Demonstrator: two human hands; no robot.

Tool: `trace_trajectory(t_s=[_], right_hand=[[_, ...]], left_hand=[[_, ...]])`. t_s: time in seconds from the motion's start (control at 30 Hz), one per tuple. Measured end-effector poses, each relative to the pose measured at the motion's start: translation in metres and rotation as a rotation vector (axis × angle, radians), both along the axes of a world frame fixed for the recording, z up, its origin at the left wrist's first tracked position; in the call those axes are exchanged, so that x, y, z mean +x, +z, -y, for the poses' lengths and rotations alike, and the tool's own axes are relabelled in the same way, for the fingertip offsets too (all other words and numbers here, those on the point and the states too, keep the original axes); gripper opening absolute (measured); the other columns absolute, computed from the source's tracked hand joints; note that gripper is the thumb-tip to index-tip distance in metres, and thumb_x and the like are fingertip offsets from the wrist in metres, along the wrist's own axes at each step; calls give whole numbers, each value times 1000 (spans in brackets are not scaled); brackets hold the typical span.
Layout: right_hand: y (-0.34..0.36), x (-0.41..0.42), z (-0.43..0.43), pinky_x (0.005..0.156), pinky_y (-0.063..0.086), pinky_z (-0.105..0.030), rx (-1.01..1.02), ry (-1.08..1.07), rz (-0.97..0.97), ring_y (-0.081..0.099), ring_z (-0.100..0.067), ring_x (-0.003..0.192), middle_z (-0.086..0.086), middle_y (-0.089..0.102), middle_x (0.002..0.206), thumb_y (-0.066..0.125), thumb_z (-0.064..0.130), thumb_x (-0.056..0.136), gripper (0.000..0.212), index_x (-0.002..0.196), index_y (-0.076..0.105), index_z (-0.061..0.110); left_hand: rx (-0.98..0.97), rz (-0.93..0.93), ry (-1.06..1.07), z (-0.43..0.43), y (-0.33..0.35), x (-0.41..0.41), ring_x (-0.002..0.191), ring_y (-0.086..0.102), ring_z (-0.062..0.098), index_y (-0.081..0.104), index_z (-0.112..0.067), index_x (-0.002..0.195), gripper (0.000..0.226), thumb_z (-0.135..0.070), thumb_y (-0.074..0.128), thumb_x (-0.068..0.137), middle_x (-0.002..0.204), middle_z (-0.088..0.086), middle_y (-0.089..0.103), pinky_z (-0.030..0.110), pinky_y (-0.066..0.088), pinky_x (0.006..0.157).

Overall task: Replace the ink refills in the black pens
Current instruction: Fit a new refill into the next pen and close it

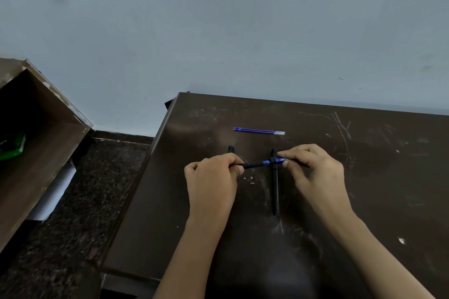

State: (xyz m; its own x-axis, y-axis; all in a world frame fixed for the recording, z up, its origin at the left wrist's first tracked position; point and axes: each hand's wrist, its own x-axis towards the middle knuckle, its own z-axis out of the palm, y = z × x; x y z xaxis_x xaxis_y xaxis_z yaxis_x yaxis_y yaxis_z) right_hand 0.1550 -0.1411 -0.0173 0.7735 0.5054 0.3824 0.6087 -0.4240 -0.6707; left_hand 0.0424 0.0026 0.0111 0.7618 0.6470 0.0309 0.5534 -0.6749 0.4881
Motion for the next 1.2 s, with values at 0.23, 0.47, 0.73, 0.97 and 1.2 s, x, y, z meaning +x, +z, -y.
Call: trace_trajectory(t_s=[0.23,0.47,0.73,0.97,1.2], right_hand=[[-4,-6,-5,72,39,-4,-29,98,20,57,-7,78,1,64,84,71,-4,75,26,89,76,18],[3,1,2,78,46,-11,-50,146,8,62,-8,83,2,69,85,72,-5,73,25,86,76,17],[-1,-3,0,81,48,-13,-90,179,-57,64,-8,83,9,66,86,71,-6,74,27,87,76,17],[1,6,-1,83,53,-31,-91,159,-11,65,-15,89,1,70,91,68,-9,74,28,85,75,15],[5,9,5,84,39,-7,-141,37,-121,57,-6,90,4,63,103,68,-6,76,37,106,70,15]], left_hand=[[-66,31,-88,6,1,3,73,50,0,69,-30,101,16,-34,57,91,83,-11,67,24,42,84],[-126,40,-101,19,1,6,73,48,2,69,-28,109,22,-32,56,92,82,-13,60,16,36,72],[-145,-42,-98,19,4,5,93,62,8,67,-26,114,26,-32,60,90,105,-6,69,17,41,78],[-487,-42,-98,23,0,14,83,63,3,67,-18,111,23,-24,63,89,96,-3,71,19,50,82],[-639,-4,91,28,-6,19,84,66,11,66,-15,106,21,-14,66,85,96,1,69,34,57,85]])
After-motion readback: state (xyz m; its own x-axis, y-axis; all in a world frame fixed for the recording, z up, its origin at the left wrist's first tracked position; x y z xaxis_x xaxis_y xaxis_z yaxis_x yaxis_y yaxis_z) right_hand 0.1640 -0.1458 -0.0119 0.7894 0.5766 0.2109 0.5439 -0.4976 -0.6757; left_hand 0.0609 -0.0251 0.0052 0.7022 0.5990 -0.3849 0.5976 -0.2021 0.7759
